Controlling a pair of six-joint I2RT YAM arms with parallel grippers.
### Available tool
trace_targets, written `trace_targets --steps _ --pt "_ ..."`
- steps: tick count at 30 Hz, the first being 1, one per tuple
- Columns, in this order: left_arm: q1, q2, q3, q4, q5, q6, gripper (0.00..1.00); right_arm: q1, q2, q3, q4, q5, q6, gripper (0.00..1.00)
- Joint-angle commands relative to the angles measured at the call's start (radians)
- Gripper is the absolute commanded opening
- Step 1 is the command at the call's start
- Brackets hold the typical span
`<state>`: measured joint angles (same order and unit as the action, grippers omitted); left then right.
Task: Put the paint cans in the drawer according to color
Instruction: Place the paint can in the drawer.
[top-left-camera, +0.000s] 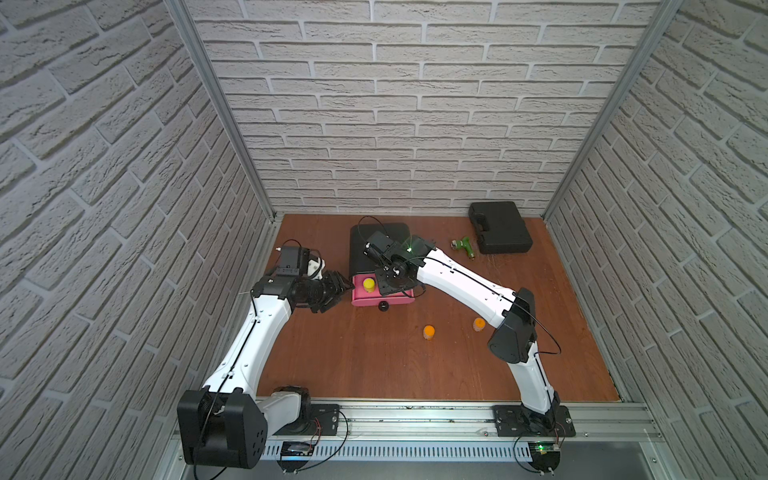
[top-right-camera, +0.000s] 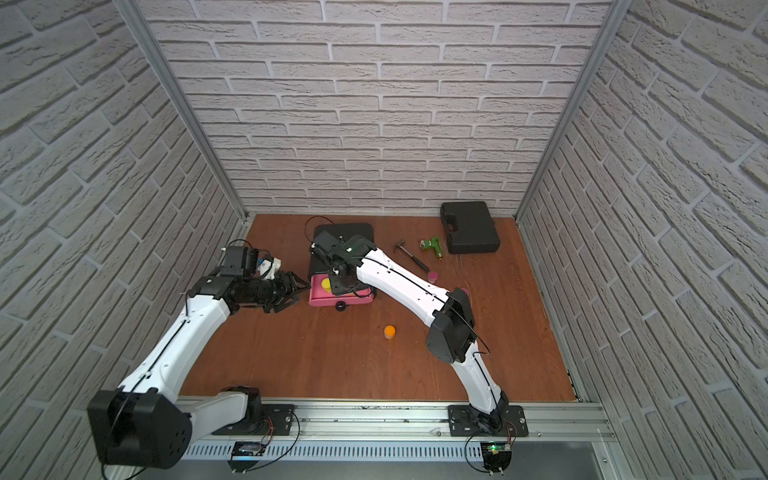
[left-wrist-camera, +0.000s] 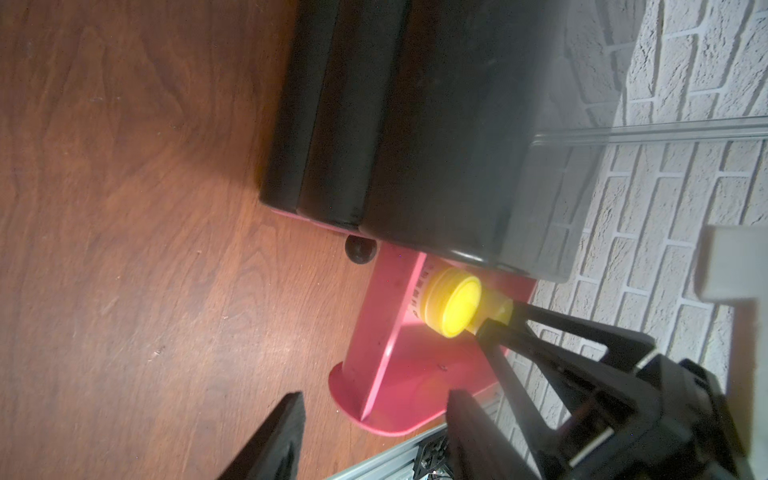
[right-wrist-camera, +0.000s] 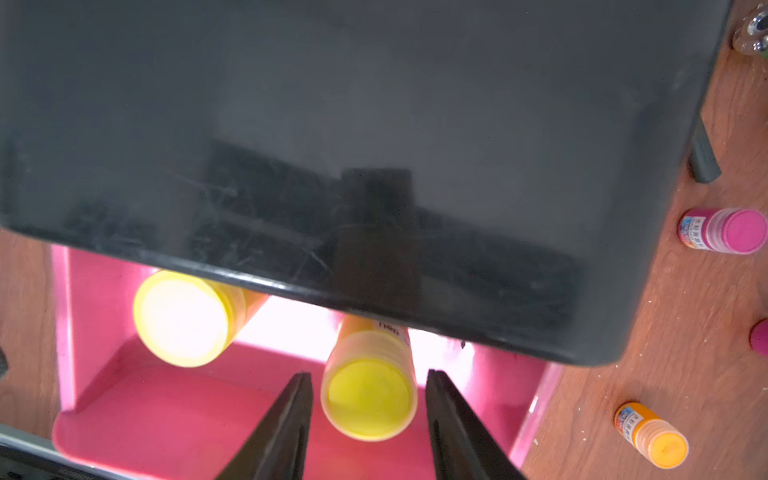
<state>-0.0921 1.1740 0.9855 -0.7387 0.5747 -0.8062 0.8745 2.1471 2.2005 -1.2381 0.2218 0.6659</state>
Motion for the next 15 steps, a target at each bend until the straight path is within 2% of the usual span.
trace_targets --steps 1,7,10,15 --pt "-0.012 0.007 -0.008 -0.004 0.009 0.001 0.59 0.001 -0.034 0.024 0.0 -0.015 0.007 0.53" --pt "-0.013 0.011 0.048 -0.08 -0.027 0.016 0.56 0.001 -0.144 -0.012 -0.069 -0.113 -0.021 0.53" --pt "-0.009 0.021 0.102 -0.087 -0.061 0.029 0.52 0.011 -0.255 -0.136 -0.03 -0.163 -0.048 0.53" --pt "-0.011 0.071 0.163 0.027 -0.021 -0.022 0.42 0.037 -0.404 -0.425 0.14 -0.229 -0.068 0.51"
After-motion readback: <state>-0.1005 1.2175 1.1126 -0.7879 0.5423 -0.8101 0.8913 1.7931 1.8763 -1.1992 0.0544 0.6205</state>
